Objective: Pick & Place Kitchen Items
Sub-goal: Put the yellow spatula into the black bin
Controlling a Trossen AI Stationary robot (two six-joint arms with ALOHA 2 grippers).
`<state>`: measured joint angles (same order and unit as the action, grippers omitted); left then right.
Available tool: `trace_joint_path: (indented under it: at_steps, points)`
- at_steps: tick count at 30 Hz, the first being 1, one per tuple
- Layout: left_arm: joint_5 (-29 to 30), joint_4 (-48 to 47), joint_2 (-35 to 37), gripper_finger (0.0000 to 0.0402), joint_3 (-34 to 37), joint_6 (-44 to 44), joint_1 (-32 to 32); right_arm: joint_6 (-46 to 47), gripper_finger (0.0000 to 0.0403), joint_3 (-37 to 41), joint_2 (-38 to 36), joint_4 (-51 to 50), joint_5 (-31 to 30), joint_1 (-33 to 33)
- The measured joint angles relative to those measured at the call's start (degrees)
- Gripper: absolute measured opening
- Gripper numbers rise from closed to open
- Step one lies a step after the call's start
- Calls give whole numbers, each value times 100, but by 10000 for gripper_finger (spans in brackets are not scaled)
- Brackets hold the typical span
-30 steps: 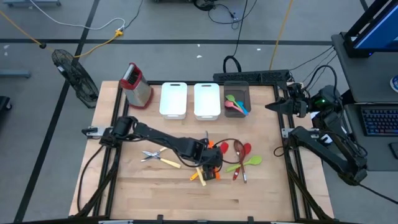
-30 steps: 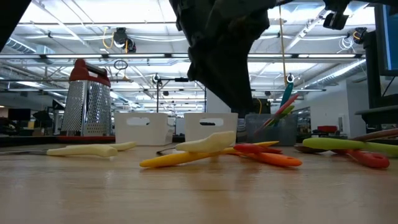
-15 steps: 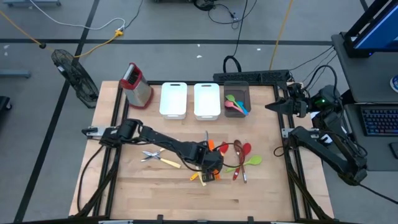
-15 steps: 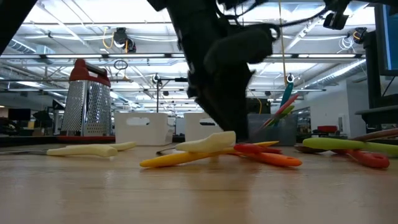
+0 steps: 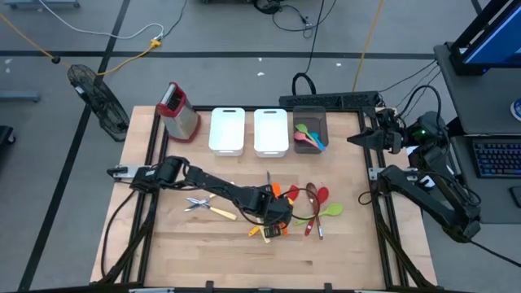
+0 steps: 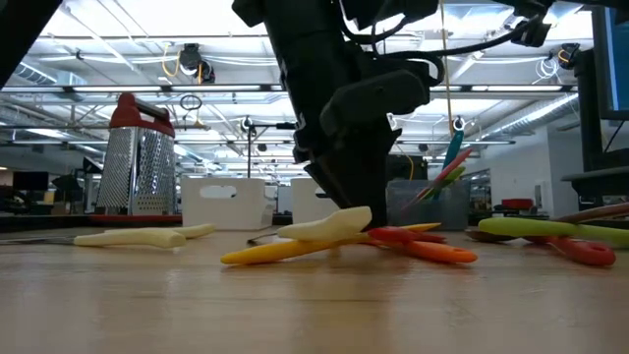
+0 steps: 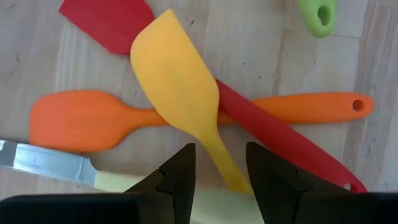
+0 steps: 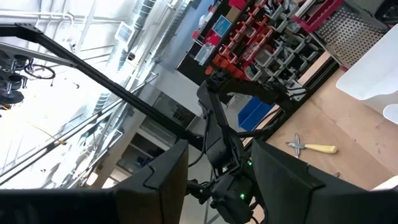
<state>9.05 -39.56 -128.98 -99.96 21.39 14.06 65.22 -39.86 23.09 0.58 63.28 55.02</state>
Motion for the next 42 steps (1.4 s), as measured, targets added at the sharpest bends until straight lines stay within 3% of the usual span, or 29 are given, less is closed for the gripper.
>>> trace_joint_path:
  at_steps: [9, 17, 30, 42]
  points:
    - [-147, 65, -281, 138, -35, 141, -15, 4, 169, 0, -2, -20, 0, 2]
    - [16, 73, -341, 17, -26, 417, -26, 4, 169, 0, -2, -63, 0, 2]
    - [-2, 92, -20, 5, 23, 826, -81, -9, 169, 0, -2, -72, 0, 2]
    - [-1, 1030, 456, 4, 7, 1143, -354, -13, 169, 0, -1, -75, 3, 0]
